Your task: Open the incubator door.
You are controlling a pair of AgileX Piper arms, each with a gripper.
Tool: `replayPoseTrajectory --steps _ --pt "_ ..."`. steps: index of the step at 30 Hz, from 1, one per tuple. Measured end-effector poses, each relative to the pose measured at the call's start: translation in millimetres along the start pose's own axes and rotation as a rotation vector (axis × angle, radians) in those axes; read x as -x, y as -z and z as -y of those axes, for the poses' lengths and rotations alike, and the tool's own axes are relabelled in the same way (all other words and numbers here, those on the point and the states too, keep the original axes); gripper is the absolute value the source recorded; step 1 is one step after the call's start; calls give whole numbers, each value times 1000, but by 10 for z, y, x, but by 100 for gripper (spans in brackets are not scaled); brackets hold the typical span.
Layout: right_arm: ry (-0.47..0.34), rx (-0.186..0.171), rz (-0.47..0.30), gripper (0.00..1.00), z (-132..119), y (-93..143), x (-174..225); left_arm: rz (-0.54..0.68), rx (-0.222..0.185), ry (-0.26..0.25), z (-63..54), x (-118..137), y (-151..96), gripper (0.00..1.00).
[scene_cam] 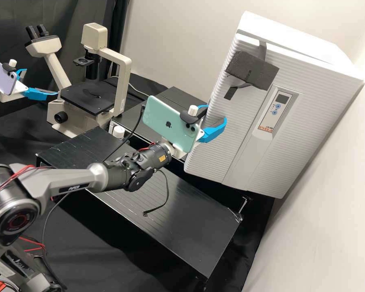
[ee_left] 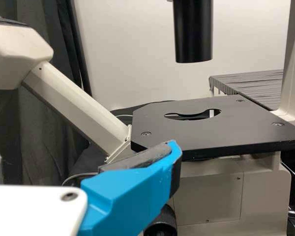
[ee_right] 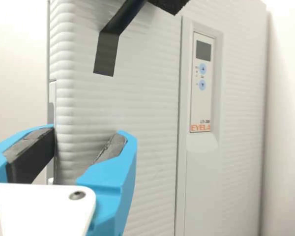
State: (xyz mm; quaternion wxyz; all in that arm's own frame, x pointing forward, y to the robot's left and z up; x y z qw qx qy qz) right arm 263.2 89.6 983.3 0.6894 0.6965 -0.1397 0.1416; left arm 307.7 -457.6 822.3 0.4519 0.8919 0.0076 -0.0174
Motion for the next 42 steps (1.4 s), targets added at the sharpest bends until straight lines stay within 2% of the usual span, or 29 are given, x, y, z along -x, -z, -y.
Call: replayPoseTrajectory --steps 2,5,11,12,18,22,27,30,37,42 --pt "-11 -11 4 0 -23 3 73 0 0 0 0 0 0 100" --pt "-44 -50 13 0 -67 8 195 0 0 0 0 0 0 100" --pt "-104 -79 37 0 -154 15 405 0 0 0 0 0 0 100" --pt "-113 -82 41 100 -166 16 425 0 0 0 0 0 0 100" --pt "-133 -62 65 100 -187 -6 453 0 0 0 0 0 0 100" --pt "-161 -8 102 100 -228 -39 467 0 0 0 0 0 0 100" --pt "-193 33 150 100 -292 -56 531 0 0 0 0 0 0 100" --pt "-223 41 184 100 -325 -75 599 0 0 0 0 0 0 100" --pt "-399 27 253 100 -396 -43 837 0 0 0 0 0 0 100" --pt "-462 42 204 100 -411 92 978 0 0 0 0 0 0 100"
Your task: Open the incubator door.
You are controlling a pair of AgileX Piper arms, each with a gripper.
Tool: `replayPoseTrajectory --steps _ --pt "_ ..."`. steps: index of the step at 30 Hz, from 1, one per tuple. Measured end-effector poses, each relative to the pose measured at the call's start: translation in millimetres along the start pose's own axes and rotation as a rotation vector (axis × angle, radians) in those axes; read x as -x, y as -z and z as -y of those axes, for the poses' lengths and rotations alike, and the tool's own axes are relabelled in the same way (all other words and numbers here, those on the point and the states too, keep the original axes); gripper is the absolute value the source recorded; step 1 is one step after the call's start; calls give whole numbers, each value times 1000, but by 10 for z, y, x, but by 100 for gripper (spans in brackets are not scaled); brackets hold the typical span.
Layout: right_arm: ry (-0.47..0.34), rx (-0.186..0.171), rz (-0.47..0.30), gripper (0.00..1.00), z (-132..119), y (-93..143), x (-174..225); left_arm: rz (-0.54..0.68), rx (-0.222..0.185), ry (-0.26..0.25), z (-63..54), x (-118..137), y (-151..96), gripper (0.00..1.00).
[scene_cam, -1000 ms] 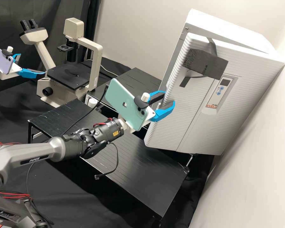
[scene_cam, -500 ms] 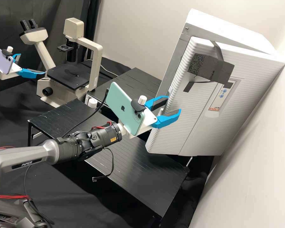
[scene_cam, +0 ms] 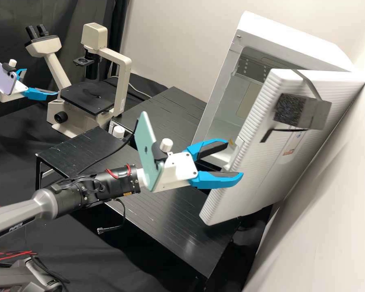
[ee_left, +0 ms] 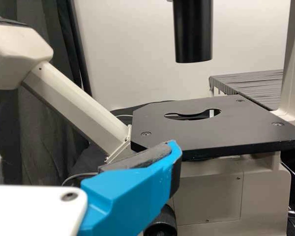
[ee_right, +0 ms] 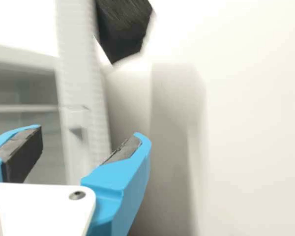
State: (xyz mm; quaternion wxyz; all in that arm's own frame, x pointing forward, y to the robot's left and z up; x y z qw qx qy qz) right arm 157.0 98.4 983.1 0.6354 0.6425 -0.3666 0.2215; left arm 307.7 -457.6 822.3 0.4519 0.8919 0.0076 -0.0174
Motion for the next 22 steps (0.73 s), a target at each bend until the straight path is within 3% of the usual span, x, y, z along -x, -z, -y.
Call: replayPoseTrajectory --steps 7,9,12,18,22 --pt "7 -23 -96 100 12 118 156 0 0 0 0 0 0 100" --pt "26 -26 -152 100 43 151 195 0 0 0 0 0 0 100" --pt "64 -58 -262 100 81 229 255 0 0 0 0 0 0 100" --pt "188 -181 -441 100 276 264 400 0 0 0 0 0 0 100" --pt "251 -283 -543 100 407 232 478 0 0 0 0 0 0 100"
